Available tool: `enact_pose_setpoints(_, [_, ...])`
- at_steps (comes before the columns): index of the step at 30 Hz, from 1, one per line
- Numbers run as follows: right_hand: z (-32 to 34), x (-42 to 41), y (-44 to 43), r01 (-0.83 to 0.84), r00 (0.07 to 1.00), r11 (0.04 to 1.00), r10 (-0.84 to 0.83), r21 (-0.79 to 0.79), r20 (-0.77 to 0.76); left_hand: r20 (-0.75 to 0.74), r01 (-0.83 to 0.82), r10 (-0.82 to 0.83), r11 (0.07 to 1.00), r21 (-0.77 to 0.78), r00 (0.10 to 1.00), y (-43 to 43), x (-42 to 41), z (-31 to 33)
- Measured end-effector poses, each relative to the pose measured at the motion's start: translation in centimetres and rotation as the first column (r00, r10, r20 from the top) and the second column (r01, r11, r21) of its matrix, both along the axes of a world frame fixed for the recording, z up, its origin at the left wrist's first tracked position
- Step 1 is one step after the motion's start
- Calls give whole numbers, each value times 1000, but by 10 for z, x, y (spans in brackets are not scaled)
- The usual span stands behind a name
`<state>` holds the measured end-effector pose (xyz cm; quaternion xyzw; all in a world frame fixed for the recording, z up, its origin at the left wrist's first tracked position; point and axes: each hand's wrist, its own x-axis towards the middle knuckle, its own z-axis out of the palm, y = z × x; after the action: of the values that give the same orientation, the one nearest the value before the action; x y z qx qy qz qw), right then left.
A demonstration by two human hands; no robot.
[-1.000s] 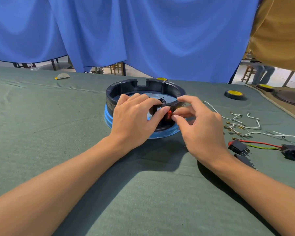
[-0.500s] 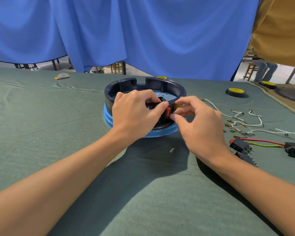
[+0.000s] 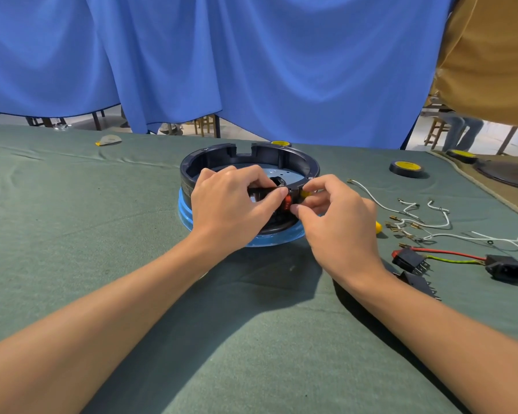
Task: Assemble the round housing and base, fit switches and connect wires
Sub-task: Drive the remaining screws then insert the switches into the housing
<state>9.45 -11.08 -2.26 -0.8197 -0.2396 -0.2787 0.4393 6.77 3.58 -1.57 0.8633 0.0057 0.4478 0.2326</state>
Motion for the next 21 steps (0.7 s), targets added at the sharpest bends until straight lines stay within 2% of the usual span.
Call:
enact_pose_setpoints(10, [0, -2, -3, -26, 999, 995, 30, -95, 44, 47, -45, 45, 999, 11, 998, -7, 2, -3])
enact_pose_setpoints(17, [2, -5, -15, -91, 994, 968, 103, -236, 40, 111, -65, 43, 977, 204, 993, -1, 1, -12])
enact_pose_setpoints(21, [2, -9, -17, -87, 991, 945, 115, -316, 70, 73, -48, 29, 958, 284, 997, 4, -4, -14])
